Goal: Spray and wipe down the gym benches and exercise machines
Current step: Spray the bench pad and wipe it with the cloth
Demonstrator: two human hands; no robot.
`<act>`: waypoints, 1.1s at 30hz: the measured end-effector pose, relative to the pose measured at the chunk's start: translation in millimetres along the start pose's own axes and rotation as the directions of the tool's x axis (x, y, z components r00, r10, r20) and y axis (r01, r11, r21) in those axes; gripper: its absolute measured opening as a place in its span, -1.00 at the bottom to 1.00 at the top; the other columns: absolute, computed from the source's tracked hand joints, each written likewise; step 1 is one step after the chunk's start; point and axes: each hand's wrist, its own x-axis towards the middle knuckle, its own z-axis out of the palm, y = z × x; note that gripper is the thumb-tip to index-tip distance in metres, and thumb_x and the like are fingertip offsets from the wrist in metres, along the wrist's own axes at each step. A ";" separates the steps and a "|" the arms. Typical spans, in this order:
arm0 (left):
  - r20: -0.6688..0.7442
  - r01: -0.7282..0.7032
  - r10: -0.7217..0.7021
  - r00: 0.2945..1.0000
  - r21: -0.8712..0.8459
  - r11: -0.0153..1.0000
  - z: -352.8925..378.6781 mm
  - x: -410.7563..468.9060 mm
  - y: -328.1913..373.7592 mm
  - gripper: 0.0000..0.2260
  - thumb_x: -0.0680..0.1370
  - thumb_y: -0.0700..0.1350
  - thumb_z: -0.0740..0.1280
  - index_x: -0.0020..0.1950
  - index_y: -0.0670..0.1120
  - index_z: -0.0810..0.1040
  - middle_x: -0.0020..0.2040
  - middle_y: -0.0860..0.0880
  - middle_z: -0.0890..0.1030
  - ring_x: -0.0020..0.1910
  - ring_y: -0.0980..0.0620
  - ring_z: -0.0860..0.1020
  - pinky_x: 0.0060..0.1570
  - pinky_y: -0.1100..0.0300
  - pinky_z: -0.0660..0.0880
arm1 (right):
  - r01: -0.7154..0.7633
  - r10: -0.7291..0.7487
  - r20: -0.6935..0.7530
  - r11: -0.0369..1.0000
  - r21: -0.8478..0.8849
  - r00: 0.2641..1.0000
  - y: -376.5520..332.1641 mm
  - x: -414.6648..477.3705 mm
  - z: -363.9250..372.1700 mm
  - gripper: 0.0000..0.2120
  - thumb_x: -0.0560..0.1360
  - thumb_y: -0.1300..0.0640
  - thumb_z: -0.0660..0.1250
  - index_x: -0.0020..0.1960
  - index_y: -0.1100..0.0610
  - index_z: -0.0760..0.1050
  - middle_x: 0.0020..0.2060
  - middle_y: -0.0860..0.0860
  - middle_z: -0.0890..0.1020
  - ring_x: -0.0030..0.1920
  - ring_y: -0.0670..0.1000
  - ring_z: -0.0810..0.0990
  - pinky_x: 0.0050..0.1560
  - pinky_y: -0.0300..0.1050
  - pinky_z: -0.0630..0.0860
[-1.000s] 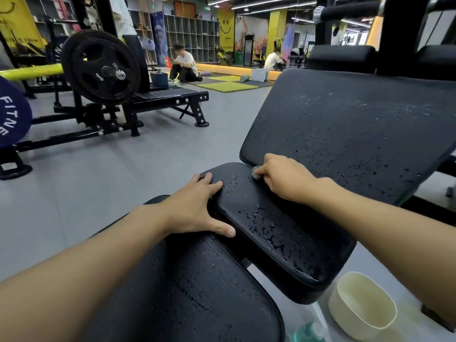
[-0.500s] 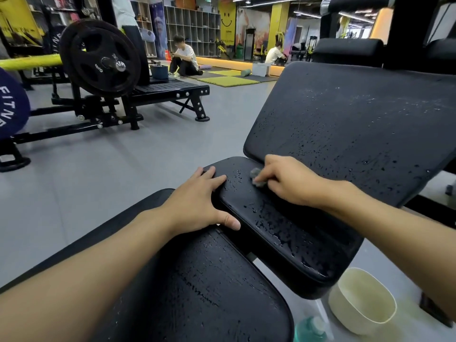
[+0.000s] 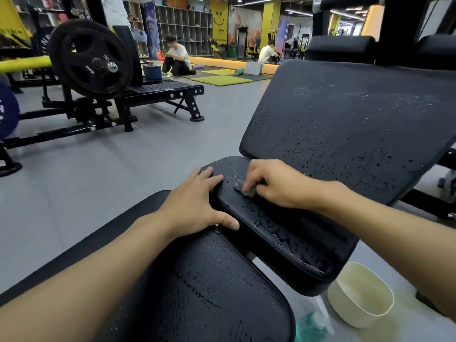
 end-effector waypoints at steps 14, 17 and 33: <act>-0.014 0.028 -0.028 1.000 -0.020 0.999 0.7 -1.9 -1.6 0.14 0.17 0.40 0.54 0.62 0.07 0.14 0.64 0.16 0.04 0.60 0.19 -0.09 0.57 0.03 0.06 | -0.041 0.042 0.009 0.998 -0.050 0.999 -21.7 30.5 13.1 -0.63 0.45 0.33 0.22 0.00 -0.03 0.70 -0.03 -0.12 0.60 0.05 0.01 0.57 0.14 -0.02 0.51; -0.023 0.030 -0.031 0.999 -0.010 0.999 1.7 -0.6 -2.7 0.17 0.15 0.41 0.54 0.63 0.05 0.13 0.63 0.16 0.04 0.60 0.19 -0.08 0.57 0.04 0.06 | 0.068 -0.069 0.075 0.997 0.019 0.995 -19.2 -3.0 4.9 -0.63 0.43 0.39 0.24 0.00 0.05 0.71 -0.10 -0.12 0.55 -0.01 -0.04 0.56 0.12 -0.11 0.47; -0.026 0.030 -0.031 0.999 -0.029 0.999 1.5 -2.4 -1.4 0.07 0.16 0.39 0.55 0.58 0.17 0.20 0.63 0.20 0.06 0.60 0.21 -0.07 0.55 -0.01 0.10 | 0.109 -0.108 0.062 0.994 -0.001 0.992 -29.3 5.3 3.5 -0.64 0.44 0.40 0.27 0.01 0.07 0.72 -0.04 -0.07 0.59 -0.08 -0.12 0.49 0.13 -0.09 0.45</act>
